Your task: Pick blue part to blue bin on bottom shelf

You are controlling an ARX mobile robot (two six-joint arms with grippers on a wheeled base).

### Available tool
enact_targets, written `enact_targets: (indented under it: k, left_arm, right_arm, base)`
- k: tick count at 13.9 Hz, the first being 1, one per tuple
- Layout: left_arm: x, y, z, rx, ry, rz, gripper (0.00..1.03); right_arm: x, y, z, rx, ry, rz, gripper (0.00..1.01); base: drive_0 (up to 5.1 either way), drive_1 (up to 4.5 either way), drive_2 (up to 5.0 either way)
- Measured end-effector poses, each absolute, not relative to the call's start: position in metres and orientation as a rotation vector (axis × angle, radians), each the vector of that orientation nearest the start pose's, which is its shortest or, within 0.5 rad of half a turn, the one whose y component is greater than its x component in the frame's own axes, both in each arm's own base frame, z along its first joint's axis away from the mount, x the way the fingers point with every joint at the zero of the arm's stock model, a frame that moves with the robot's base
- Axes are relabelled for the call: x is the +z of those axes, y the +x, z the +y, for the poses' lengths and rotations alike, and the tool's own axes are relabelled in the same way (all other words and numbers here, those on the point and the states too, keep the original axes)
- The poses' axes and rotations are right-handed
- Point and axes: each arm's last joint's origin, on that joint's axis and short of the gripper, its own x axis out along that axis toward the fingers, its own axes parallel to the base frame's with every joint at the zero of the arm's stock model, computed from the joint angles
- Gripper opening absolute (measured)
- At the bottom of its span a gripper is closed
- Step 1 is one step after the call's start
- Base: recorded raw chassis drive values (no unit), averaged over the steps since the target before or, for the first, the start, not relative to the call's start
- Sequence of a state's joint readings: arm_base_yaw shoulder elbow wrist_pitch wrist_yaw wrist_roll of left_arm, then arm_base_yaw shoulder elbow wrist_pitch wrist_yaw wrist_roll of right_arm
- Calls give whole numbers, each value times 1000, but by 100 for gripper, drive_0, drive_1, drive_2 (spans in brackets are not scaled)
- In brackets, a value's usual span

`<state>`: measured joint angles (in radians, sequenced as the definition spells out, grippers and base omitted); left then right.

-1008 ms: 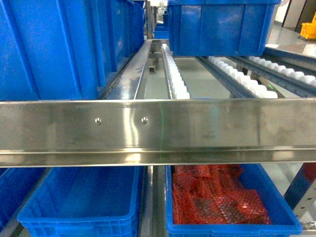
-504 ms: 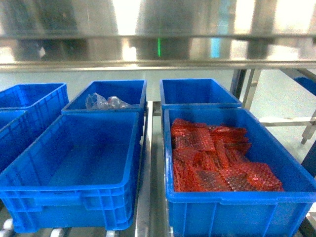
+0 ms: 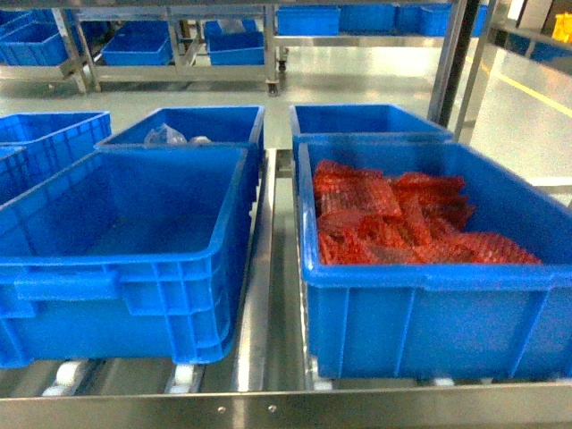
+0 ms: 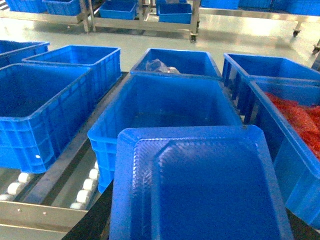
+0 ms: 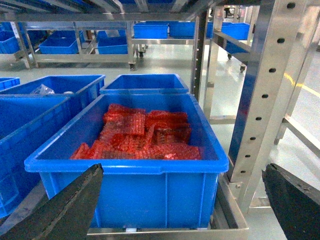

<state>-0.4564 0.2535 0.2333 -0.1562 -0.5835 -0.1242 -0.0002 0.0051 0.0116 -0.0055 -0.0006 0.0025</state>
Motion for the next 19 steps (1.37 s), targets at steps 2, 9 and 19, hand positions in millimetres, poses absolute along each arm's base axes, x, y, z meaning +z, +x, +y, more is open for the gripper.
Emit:
enact_targets:
  k: [2,9,19]
  left_arm:
    - [209,98,-30,136,-36,145,43]
    - [208,98,-30,136,-35,146,43]
    - [208,98,-30,136,-37,144,43]
  right_arm:
    - [167,97,0,0,3,-1,98]
    - [167,97,0,0,2,-1,98]
    - [167,97,0,0,2,-2,98]
  base:
    - [0,0,0]
    - [0,0,0]
    - [-5,195,-205]
